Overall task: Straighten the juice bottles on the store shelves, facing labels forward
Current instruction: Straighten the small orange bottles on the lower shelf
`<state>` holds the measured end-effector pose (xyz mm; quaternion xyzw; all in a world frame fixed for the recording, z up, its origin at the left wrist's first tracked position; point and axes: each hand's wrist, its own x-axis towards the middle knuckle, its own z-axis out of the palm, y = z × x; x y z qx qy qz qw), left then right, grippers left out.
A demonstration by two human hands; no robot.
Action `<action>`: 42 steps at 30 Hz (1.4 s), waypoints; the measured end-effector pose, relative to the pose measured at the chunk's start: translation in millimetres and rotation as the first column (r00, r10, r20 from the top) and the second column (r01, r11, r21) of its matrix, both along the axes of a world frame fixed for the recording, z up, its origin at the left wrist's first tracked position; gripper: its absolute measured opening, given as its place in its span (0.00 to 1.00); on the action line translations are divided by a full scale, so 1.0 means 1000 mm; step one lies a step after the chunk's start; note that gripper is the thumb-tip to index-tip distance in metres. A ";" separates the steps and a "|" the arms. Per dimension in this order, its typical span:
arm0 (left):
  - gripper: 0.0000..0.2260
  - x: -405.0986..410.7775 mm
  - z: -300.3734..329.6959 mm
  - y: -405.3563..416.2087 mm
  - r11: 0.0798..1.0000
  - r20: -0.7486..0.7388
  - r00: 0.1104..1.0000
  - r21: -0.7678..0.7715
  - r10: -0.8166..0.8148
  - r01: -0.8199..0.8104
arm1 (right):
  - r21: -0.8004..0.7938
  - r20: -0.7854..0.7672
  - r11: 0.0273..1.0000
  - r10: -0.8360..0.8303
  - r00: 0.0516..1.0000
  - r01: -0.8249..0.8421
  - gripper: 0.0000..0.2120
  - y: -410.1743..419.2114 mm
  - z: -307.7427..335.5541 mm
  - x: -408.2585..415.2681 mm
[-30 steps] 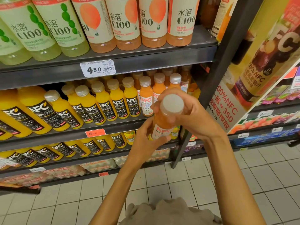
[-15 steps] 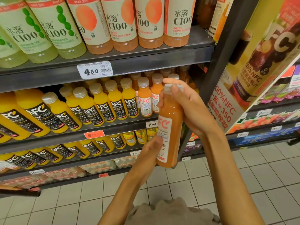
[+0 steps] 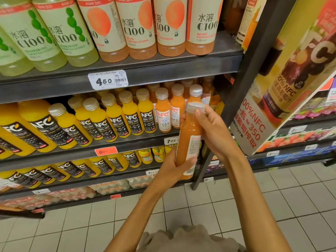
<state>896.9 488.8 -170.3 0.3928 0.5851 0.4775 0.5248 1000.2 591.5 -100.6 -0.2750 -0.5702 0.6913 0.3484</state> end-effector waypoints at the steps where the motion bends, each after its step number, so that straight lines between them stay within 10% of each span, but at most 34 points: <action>1: 0.23 0.001 -0.005 0.009 1.000 -0.043 0.999 -0.011 0.014 -0.015 | 0.044 0.060 0.999 -0.004 0.998 0.002 0.22 0.001 0.000 0.001; 16: 0.23 0.014 -0.043 0.146 0.976 -0.321 0.932 -0.077 0.167 -0.201 | 0.557 0.335 0.767 -0.557 0.760 0.318 0.22 0.059 -0.007 0.000; 21: 0.22 0.016 -0.052 0.166 0.932 -0.038 0.976 -0.292 0.215 -0.216 | 0.542 0.377 0.780 -0.557 0.740 0.312 0.23 0.077 -0.017 -0.005; 29: 0.18 0.016 -0.046 0.172 0.865 0.421 0.813 -0.464 0.404 -0.189 | 0.496 0.382 0.818 -0.506 0.773 0.291 0.22 0.095 -0.028 -0.010; 42: 0.14 0.027 -0.042 0.183 0.877 0.665 0.575 -0.404 0.476 -0.260 | 0.352 0.312 0.838 -0.525 0.792 0.418 0.13 0.119 -0.027 -0.023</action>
